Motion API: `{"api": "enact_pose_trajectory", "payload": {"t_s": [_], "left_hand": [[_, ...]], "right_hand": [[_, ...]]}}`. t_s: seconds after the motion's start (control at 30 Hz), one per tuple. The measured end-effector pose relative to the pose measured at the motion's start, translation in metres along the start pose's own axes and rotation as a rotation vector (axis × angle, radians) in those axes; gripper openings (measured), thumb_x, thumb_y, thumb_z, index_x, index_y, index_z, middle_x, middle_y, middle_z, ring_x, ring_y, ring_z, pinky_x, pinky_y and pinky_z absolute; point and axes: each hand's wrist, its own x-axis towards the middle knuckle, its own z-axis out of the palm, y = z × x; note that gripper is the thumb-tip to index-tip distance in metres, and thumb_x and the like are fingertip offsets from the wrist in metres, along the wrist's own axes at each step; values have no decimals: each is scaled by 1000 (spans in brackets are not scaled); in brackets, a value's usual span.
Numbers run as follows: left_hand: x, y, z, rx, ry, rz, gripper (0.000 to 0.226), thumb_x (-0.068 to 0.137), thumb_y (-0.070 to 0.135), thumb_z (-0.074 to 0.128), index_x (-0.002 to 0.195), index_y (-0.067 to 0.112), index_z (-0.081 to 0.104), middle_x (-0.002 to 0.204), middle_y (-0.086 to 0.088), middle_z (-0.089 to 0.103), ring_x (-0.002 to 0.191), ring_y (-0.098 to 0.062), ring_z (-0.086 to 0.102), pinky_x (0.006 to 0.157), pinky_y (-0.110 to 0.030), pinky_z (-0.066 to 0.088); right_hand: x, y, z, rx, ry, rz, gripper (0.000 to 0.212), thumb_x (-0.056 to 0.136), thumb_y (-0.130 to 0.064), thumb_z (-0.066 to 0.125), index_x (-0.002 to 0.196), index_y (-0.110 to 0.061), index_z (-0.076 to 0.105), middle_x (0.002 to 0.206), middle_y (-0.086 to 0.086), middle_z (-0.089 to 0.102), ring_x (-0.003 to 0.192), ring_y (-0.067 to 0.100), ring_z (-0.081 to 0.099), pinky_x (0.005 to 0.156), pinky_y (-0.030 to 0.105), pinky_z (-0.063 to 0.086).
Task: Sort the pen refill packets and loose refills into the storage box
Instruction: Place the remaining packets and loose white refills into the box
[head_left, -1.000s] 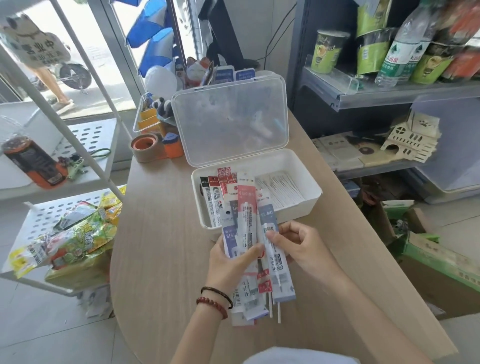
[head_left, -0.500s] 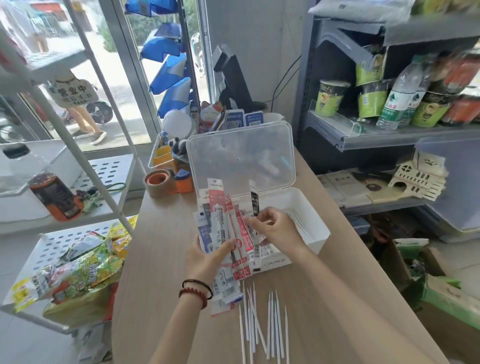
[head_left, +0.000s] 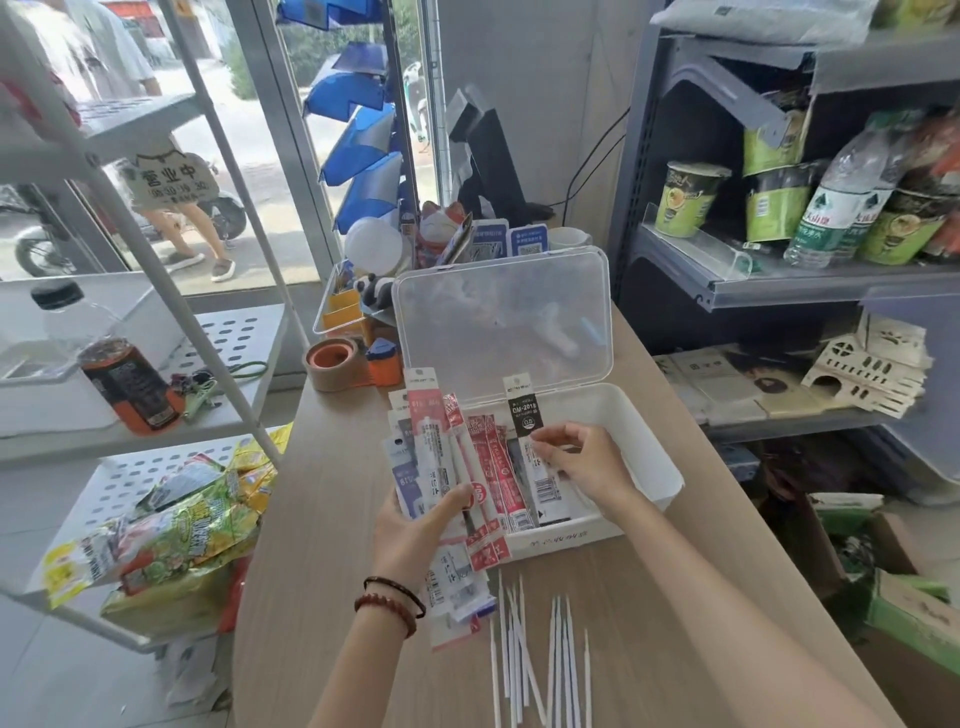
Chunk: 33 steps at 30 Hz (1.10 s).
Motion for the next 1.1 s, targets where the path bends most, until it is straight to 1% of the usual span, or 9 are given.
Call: {"api": "enact_pose_trajectory", "payload": {"t_s": [0.2,0.3,0.4,0.47,0.57,0.7,0.8,0.9,1.1], "left_hand": [[11,9,-16,-10,48,35,36,70,17,79,101,17,61,92,-3,73,76,-11,72,57,-22,56],[14,11,-21,-15,52,34,36,70,17,79,101,17,61,93,-3,73,79,-15,72,62,-29,58],[14,13,-15,-4,26,23,38,71,17,79,103,15,60,93,-4,73,80,-17,73,60,-28,59],[15,12,-8,-9,-1,10,40,71,18,79,105,13,60,94,-5,74,80,-19,73,60,-30,59],[20,12,2,38,-17,14,45,69,23,80,108,15,60,94,-2,74,83,-16,72,72,-35,59],[27,19,15,48,-37,48,43,71,23,79,109,15,59,93,2,73,76,-5,71,57,-17,54],[29,21,21,25,-36,67,43,72,19,79,111,12,61,94,-1,73,74,-5,71,54,-16,53],[27,19,23,16,-18,104,48,71,20,80,114,10,60,96,-3,73,80,-10,72,58,-20,56],[28,18,25,96,-90,117,48,70,18,81,112,16,58,97,-1,72,78,-10,72,57,-23,57]], "right_hand": [[4,3,3,-146,-11,-12,15,83,-13,75,97,-14,72,91,-1,72,83,13,66,66,21,54],[5,7,6,-271,-42,33,27,82,-9,75,108,-15,69,100,4,71,89,15,66,80,27,55],[5,8,9,-397,-93,56,42,82,-8,75,122,-13,63,112,7,68,90,13,62,78,20,50],[4,11,11,-464,-115,82,51,79,-9,77,127,-14,60,117,7,66,97,16,61,86,25,47],[5,12,11,-512,-74,74,41,82,-18,76,121,-15,65,118,5,66,105,18,61,92,29,44],[3,2,6,-303,-5,-60,30,90,-40,64,109,-17,71,104,-4,72,90,7,64,91,28,51],[-9,-12,2,-21,-120,-90,37,82,-52,63,101,-21,72,90,-8,75,79,4,70,75,21,52],[-15,-17,1,111,-184,-149,36,75,-44,71,99,-16,73,88,-3,77,80,7,72,68,15,51],[-11,-13,2,131,-243,-166,34,72,-33,79,98,-10,75,93,3,77,89,16,73,78,22,56]]}}
